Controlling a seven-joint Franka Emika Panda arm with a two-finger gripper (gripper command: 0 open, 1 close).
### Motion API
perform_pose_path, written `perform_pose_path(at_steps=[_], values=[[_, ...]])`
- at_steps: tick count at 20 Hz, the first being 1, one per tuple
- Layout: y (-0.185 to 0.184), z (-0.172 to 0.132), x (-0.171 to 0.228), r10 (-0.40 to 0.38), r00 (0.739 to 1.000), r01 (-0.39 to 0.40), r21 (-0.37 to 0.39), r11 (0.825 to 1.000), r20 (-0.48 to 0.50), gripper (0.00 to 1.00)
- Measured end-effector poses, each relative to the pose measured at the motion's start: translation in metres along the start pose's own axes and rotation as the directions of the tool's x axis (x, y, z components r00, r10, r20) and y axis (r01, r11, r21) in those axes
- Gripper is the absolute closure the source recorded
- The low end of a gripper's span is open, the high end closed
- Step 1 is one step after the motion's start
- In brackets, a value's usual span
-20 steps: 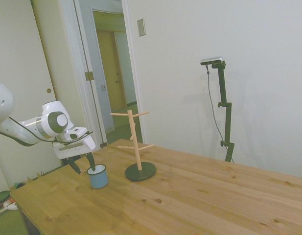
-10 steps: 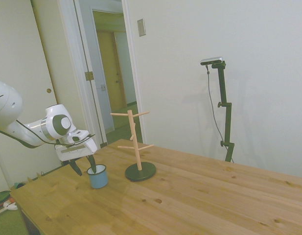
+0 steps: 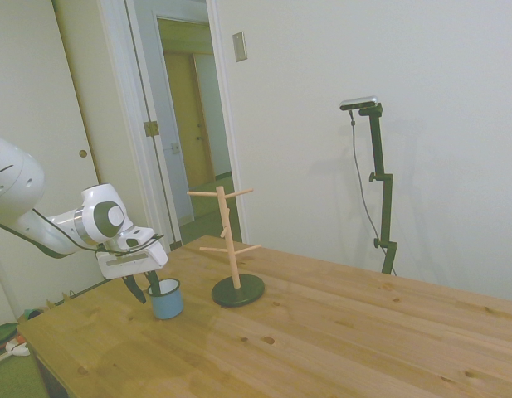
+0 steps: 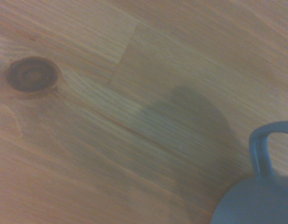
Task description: Hang the mug
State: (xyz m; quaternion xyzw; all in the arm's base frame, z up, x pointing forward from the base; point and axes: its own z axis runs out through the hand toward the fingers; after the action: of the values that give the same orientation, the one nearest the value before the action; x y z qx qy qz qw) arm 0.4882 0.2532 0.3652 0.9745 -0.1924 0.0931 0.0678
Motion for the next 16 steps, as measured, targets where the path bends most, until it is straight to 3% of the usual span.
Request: perform_pose_path(at_steps=[16], values=[[0.016,0.010,0.011,0.034,0.999,-0.034,0.012,0.999,-0.006,1.00]])
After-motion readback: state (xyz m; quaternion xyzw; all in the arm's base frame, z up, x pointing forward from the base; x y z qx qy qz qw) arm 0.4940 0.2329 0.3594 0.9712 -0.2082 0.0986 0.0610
